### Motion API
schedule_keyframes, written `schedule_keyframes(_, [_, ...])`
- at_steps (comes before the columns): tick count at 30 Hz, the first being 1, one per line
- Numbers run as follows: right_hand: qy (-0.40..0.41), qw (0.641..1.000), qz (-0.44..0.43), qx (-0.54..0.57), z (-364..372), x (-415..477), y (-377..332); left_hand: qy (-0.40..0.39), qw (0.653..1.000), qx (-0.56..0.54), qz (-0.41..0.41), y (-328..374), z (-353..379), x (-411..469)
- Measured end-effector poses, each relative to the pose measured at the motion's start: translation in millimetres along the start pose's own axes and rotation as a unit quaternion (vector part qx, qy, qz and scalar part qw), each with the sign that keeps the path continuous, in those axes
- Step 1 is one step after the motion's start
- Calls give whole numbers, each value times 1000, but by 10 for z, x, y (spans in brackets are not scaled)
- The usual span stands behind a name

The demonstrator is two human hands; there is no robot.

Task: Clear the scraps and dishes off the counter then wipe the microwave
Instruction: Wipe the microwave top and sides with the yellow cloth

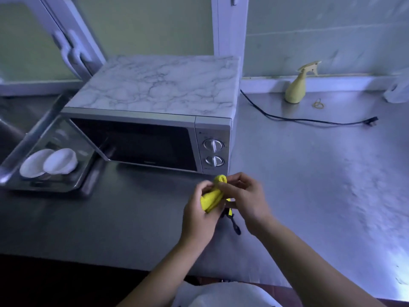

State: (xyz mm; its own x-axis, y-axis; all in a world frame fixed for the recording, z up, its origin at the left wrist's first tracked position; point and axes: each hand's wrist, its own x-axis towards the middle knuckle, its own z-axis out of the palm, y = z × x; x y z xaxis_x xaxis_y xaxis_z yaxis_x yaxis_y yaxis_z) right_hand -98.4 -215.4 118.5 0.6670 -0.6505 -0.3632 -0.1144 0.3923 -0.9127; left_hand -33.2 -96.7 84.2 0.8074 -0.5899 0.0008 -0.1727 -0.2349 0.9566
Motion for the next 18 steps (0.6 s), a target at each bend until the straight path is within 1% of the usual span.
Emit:
schedule_keyframes(1, [-30,999,13,-24,-13,2,-60,11,999,-10,-30,-17,-32,66])
schedule_keyframes(2, [-41,996,16,-76,-45,40,-112,20,997,-27,-72,-35,-65,142])
schedule_keyframes(3, [-27,989,1,-146,-86,96,-168,40,992,-39,-114,-54,-96,221])
schedule_keyframes(4, [7,977,-30,-210,-128,166,-233,72,986,-48,-146,-74,-123,296])
schedule_keyframes(5, [46,966,-69,-246,-163,236,-316,109,980,-53,-159,-80,-149,363])
schedule_keyframes(6, [77,958,-107,-256,-173,296,-427,139,977,-67,-150,-60,-161,425])
schedule_keyframes(8, [126,946,-172,-246,-137,420,-657,165,978,-97,-87,63,-153,559])
schedule_keyframes(10, [155,932,-221,-239,-27,571,-889,160,982,-101,-11,217,-123,723])
schedule_keyframes(12, [156,922,-251,-252,147,730,-1080,147,985,-83,31,326,-83,874])
schedule_keyframes(14, [124,921,-242,-279,329,873,-1145,143,987,-56,48,336,-57,962])
schedule_keyframes(16, [104,937,-192,-272,466,1001,-1091,149,986,-36,63,285,-52,990])
schedule_keyframes(18, [131,947,-159,-246,569,1091,-978,146,986,-16,76,229,-44,1005])
